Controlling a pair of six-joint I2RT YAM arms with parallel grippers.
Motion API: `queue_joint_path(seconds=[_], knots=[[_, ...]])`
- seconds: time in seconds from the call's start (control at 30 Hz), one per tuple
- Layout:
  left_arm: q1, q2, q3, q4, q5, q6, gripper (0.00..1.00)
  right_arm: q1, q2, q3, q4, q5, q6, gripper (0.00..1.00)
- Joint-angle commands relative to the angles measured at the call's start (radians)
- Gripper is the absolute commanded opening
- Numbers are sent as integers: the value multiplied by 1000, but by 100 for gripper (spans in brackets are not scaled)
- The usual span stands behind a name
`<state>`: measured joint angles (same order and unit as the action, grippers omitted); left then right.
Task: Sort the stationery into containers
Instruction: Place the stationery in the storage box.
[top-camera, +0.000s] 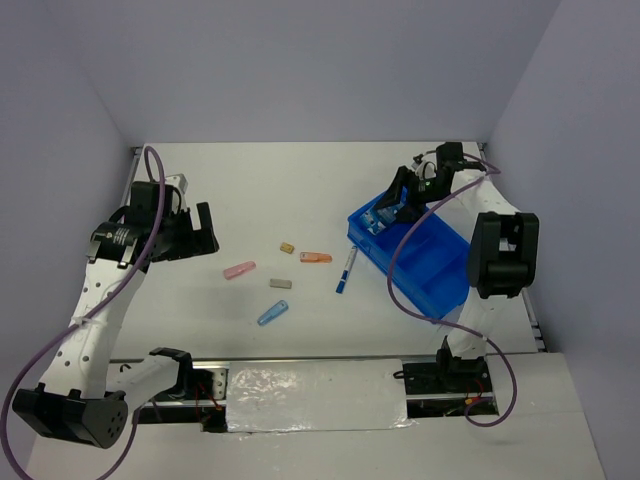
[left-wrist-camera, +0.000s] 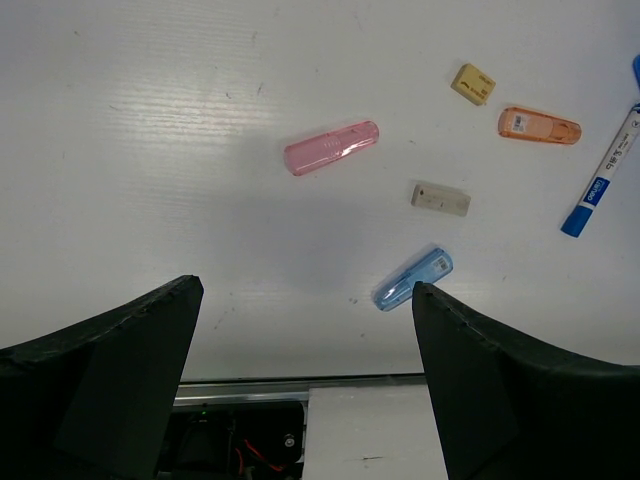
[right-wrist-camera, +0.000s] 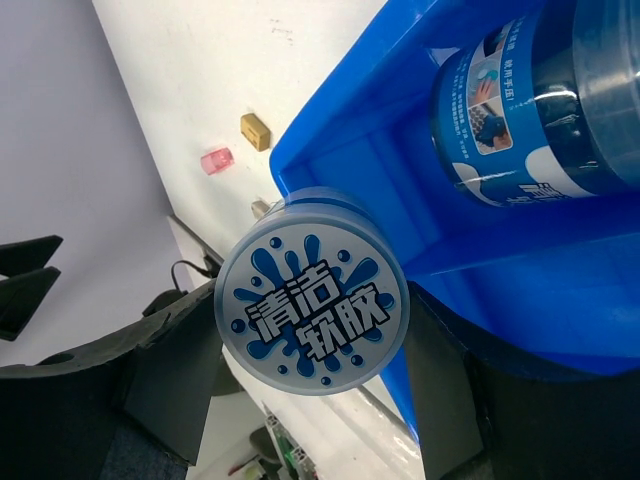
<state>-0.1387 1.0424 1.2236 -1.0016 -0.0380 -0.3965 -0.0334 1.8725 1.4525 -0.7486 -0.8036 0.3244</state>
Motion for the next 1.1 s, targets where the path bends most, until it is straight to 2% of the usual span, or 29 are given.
queue_joint_path(seconds=[0.0,0.43,0.7,0.77,0.87,0.97,1.0,1.07], knots=[[7,-22,7,23,21,-10,99,-3,2,42,3,-36,-10,55],[7,-22,-3,24,23,-18,99,-3,23,16,17,-40,4,58],[7,-19,-10,32,23,-18,99,-2,56,23,8,-46,4,66],[7,-18,-16,37,26,-19,99,0,60,31,-8,-29,-4,71],[5,-18,-24,43,29,-21,99,0,60,29,-11,-22,-8,74],[7,-16,-27,47,30,-22,99,0,65,37,-28,0,-15,96],[7,-15,-27,47,30,-22,99,0,71,40,-34,6,-18,100],[7,-12,-26,47,30,-22,99,0,70,45,-44,18,-22,100]])
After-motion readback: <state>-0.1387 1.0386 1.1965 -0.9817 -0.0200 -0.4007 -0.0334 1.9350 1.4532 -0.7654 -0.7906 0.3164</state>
